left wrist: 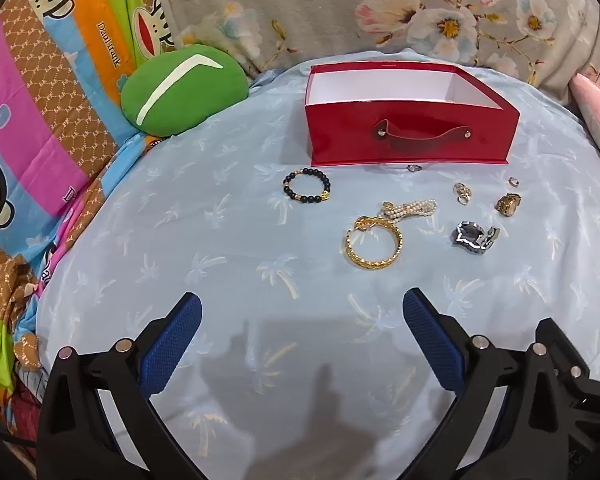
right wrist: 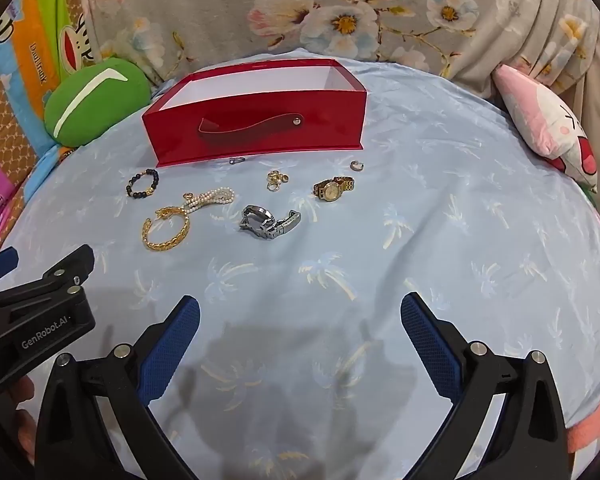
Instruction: Organize jewelry
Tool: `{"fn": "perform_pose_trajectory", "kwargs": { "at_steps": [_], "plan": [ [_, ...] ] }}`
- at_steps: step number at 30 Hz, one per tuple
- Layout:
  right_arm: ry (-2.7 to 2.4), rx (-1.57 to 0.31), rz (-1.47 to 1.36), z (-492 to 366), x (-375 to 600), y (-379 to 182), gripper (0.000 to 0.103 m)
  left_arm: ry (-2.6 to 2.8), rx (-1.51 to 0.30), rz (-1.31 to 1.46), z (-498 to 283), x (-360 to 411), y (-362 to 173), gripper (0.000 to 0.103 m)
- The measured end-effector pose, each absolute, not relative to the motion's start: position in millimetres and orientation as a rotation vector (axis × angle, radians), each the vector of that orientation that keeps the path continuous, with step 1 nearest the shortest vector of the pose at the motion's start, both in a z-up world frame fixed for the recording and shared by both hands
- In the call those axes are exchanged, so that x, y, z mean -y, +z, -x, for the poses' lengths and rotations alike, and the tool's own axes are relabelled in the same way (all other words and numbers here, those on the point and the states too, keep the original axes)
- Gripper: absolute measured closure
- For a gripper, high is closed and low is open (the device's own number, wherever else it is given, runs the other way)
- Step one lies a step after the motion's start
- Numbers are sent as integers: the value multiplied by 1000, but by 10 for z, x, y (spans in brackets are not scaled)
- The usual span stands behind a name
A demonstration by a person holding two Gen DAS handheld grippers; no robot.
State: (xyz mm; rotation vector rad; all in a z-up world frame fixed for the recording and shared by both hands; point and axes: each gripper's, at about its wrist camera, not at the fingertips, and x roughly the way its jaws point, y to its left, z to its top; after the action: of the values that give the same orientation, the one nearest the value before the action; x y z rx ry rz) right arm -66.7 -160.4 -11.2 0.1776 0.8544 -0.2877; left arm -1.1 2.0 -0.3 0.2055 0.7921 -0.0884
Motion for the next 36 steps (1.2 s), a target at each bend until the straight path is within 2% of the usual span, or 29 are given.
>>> {"fn": "perform_pose_trajectory", "kwargs": {
  "at_steps": [7, 36],
  "plan": [
    [-282, -848, -147, 673, 1559, -105, 5, -96, -793, -171, 61, -220, -2, 5],
    [-287, -857, -140, 657, 1501, -138, 5, -92, -803, -223, -6, -73, -58, 5]
  ]
}}
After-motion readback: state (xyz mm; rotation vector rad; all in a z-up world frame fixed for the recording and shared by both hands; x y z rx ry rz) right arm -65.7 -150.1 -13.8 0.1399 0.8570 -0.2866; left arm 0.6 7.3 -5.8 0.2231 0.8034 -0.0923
